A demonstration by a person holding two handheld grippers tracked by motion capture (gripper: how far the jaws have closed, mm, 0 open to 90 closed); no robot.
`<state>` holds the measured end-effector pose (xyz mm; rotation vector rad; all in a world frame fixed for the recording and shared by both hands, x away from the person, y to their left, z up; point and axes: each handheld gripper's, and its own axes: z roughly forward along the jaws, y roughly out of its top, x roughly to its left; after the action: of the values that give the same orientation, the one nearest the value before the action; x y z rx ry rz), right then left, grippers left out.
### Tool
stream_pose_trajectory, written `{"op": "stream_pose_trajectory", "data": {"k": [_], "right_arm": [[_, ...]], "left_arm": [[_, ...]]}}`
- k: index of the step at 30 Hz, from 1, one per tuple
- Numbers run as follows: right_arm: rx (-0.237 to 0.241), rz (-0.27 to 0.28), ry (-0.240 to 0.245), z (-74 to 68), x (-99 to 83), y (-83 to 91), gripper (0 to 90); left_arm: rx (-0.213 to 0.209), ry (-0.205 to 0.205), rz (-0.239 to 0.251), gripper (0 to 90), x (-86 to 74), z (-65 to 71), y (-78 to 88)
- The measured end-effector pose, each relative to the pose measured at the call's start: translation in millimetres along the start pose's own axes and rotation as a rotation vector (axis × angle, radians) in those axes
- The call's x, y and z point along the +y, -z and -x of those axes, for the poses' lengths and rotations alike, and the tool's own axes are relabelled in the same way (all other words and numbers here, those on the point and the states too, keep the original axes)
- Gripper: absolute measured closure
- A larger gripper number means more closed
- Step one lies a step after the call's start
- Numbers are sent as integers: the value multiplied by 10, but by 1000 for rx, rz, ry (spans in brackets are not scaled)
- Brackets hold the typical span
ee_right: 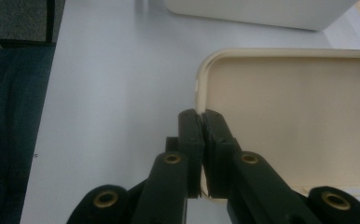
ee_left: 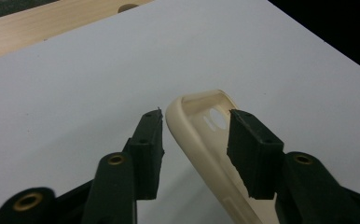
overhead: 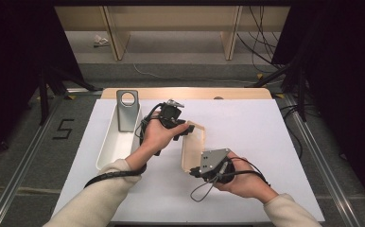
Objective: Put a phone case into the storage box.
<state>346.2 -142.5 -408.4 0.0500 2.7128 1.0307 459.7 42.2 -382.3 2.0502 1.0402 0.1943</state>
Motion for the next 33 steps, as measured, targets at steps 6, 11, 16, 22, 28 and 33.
{"op": "stream_pose_trajectory", "data": {"k": [6, 11, 16, 22, 28, 33], "right_arm": [[2, -1, 6, -4, 3, -7, 877], [8, -11, 3, -14, -3, -28, 878], [16, -22, 5, -22, -10, -61, 880], [7, -41, 11, -27, -13, -99, 881], [-39, -11, -23, 3, -59, -107, 755], [-126, 54, -112, 70, -95, -31, 492]], "left_arm": [[16, 51, -12, 659, 9, 5, 6], [14, 77, -6, 702, 6, 17, 21], [1, 93, 12, 733, 17, 56, 42], [-48, 127, 57, 782, 45, 113, 83], [-31, 61, 114, 816, 97, 180, 164], [-21, 45, 172, 816, 105, 123, 245]]}}
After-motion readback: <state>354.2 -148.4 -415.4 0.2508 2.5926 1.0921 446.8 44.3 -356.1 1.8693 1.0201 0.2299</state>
